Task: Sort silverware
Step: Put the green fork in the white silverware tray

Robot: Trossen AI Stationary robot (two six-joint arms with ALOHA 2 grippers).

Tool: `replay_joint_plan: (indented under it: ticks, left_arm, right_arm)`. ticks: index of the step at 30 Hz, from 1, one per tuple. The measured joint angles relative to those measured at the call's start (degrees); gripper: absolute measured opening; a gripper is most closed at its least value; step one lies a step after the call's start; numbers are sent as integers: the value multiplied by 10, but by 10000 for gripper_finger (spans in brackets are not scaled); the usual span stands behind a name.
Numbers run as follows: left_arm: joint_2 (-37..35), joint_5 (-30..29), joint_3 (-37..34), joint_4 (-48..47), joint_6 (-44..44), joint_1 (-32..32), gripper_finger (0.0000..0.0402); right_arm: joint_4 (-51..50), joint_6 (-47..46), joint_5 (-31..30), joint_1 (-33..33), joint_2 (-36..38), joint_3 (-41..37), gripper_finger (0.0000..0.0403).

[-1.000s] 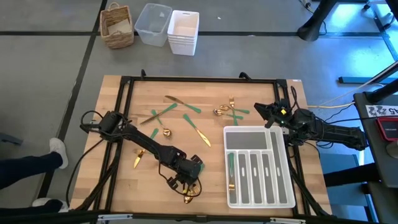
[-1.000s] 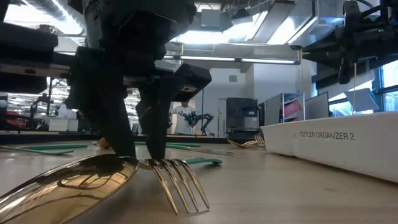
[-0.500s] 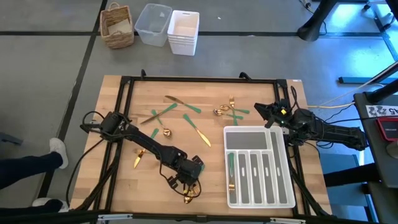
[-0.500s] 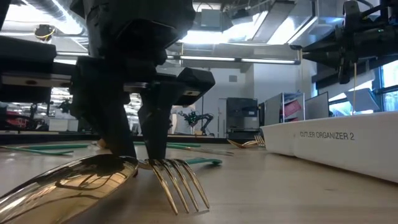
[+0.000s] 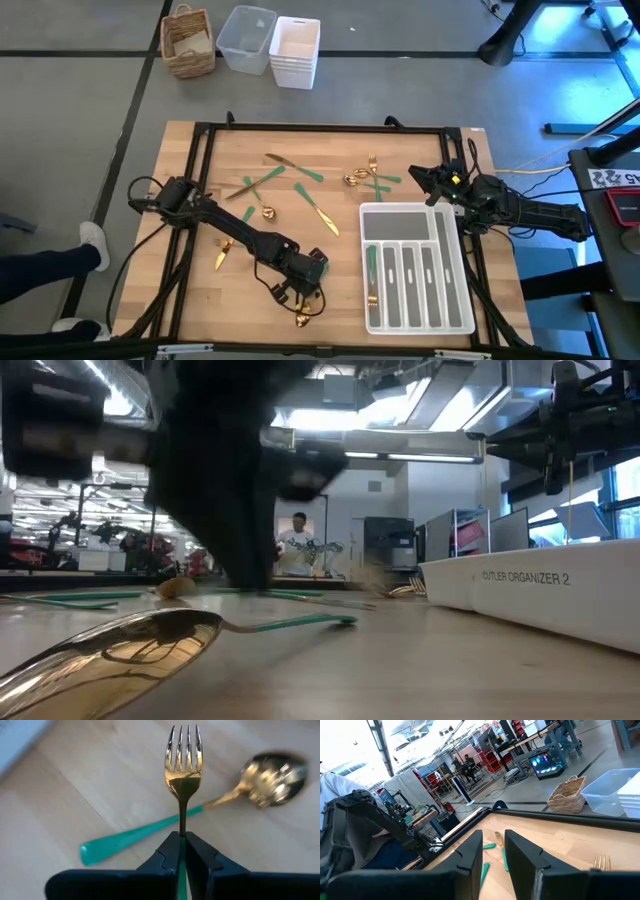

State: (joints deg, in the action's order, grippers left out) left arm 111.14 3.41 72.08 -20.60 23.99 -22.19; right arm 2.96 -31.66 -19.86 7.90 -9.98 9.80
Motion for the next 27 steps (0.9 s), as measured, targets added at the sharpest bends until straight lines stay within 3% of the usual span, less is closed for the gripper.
replay_joint_plan:
  ticks: [6,11,17,24,27]
  left_arm:
    - [-64,-24,0,19,0,22,9]
    - [-78,-76,1,137,48,49,5]
    - [-37,-80,2,334,157,75,12]
    - [33,-80,4,505,185,81,14]
    - [72,-73,28,527,187,76,14]
  right_arm:
    - [0,0,0,0,0,0,83]
    - [0,0,0,0,0,0,83]
    - [0,0,-1,0,0,0,83]
    - [0,0,-5,0,0,0,83]
    - [0,0,-7,0,0,0,83]
